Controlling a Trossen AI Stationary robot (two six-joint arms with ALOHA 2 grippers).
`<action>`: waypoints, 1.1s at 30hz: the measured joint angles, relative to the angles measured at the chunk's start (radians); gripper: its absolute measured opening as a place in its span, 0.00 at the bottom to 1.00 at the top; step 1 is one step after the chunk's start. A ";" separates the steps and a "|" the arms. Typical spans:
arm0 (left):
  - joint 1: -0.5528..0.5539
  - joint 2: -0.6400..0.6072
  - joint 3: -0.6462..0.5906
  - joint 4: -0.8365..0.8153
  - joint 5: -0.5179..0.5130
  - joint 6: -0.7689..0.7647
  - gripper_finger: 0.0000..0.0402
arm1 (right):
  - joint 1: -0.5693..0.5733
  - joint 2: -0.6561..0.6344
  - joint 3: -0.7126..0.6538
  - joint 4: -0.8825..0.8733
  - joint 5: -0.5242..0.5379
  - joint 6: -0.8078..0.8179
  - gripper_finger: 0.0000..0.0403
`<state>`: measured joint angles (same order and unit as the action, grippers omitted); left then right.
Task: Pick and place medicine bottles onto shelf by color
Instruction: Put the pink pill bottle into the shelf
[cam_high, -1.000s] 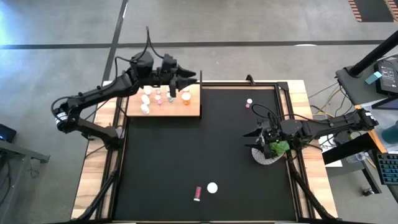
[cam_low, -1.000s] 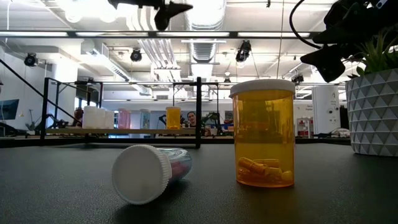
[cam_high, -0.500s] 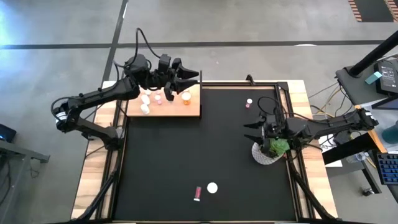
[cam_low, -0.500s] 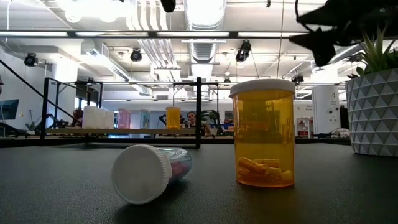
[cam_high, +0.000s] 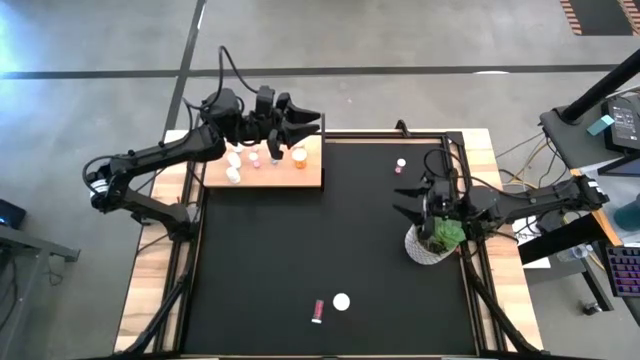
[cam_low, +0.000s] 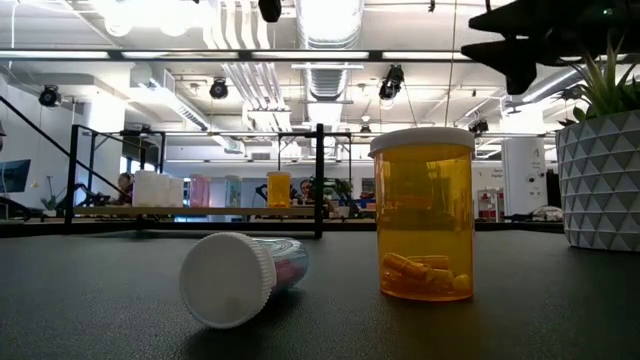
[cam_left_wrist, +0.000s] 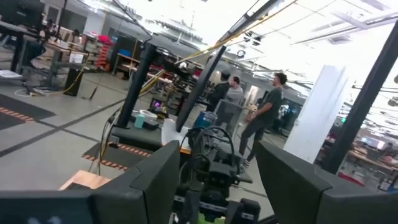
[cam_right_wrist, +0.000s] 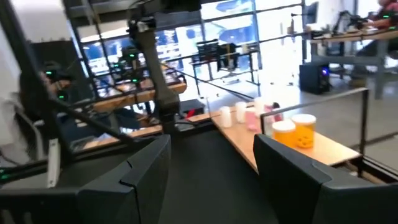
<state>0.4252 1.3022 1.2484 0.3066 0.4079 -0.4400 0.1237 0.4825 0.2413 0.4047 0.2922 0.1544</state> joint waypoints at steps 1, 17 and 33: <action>0.000 0.001 0.000 0.000 0.000 0.000 0.49 | -0.002 -0.001 0.000 -0.005 0.012 0.001 0.54; 0.000 0.005 0.000 -0.001 0.000 0.033 0.49 | -0.180 0.004 0.015 -0.086 0.406 0.107 0.54; 0.016 0.005 0.000 0.000 -0.001 0.037 0.49 | -0.560 0.165 0.303 -0.916 0.055 0.584 0.54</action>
<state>0.4412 1.3071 1.2480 0.3061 0.4068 -0.4026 -0.4360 0.6478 0.5439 -0.5110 0.3474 0.7385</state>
